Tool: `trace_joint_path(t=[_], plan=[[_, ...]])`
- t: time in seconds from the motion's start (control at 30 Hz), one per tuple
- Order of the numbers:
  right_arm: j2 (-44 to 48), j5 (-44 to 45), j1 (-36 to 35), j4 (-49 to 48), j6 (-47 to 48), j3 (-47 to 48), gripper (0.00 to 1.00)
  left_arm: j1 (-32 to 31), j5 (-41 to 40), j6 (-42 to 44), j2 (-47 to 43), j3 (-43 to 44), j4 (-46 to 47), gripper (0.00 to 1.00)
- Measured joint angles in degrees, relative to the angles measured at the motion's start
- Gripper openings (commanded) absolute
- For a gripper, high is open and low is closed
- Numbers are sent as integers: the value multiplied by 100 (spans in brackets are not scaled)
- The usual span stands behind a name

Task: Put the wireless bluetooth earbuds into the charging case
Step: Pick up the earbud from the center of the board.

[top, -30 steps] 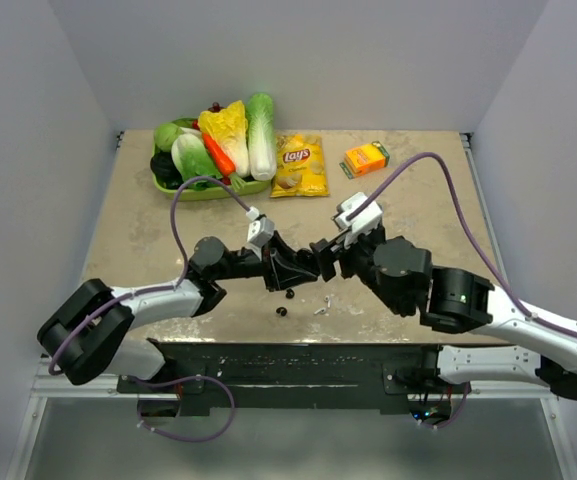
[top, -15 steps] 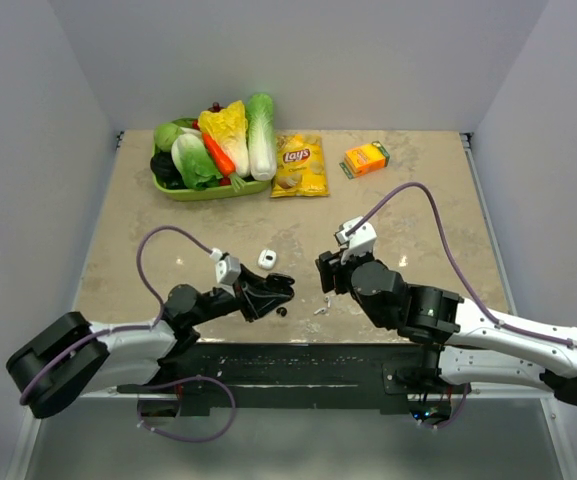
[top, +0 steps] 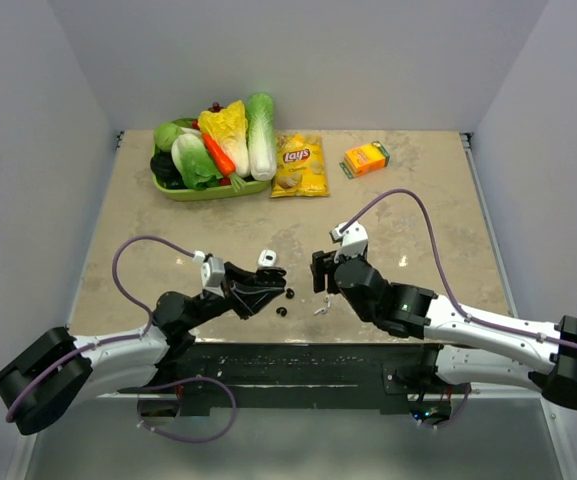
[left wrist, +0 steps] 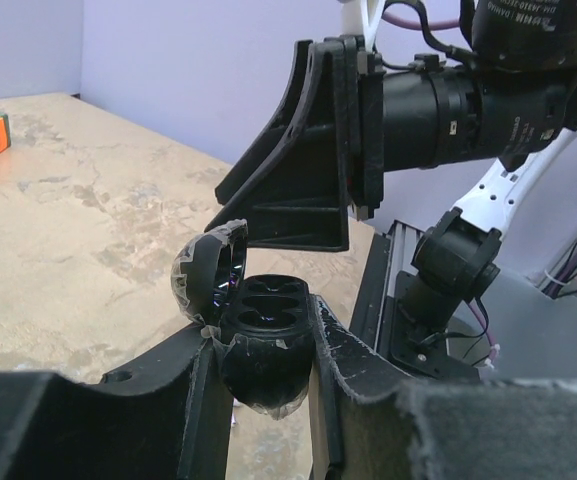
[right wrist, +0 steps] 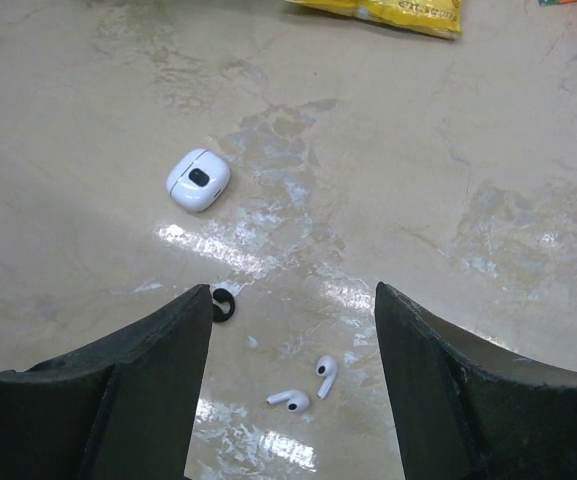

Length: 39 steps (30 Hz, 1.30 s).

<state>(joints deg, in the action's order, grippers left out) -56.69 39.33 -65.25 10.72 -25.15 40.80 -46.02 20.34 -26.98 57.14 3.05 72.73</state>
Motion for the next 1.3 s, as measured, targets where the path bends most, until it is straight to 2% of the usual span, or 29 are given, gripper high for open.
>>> trace_joint_path(t=[0.5, 0.6, 0.83, 1.07, 1.3], plan=[[-533, -160, 79, -678, 105, -72, 74, -140, -750, 179, -203, -4, 4, 0], [-691, -192, 96, -774, 212, -68, 70, -142, -739, 214, -210, -4, 2, 0], [-1025, -911, 208, -824, 374, -63, 49, -142, -715, 216, -656, -9, -33, 0], [-1954, -1718, 295, -1419, 350, -127, 49, -160, -968, 328, -2039, -11, 31, 0], [-3040, -2111, 306, -1720, 326, -116, 45, -168, -1108, 407, -2343, -11, -103, 0]])
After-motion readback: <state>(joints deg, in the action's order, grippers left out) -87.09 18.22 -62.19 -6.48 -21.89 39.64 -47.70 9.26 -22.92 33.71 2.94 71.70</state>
